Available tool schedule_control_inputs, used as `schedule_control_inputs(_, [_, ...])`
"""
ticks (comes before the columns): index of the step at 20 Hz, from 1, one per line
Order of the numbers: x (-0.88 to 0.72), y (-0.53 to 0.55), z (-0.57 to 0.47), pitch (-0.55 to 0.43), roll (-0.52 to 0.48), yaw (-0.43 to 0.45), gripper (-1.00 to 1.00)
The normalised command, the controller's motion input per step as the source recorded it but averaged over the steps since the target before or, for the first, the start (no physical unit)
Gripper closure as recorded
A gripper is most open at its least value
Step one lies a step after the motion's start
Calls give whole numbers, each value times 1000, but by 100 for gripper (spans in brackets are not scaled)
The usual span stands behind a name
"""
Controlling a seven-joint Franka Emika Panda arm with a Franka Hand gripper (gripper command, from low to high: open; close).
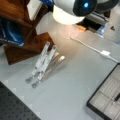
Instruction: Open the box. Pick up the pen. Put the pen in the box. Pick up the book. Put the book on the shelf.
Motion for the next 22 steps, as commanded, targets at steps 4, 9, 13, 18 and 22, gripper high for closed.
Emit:
schedule_control_inputs(4, [-269, -184, 49, -44, -11, 279, 100])
schedule_control_inputs(9, [-195, -115, 62, -28, -43, 262, 100])
schedule_control_inputs(13, [-170, -173, 3, -17, -88, 292, -100])
schedule_control_inputs(18, [-158, -255, -6, -23, -105, 276, -100])
schedule_control_inputs(22, [-123, -235, -35, -63, -63, 257, -100])
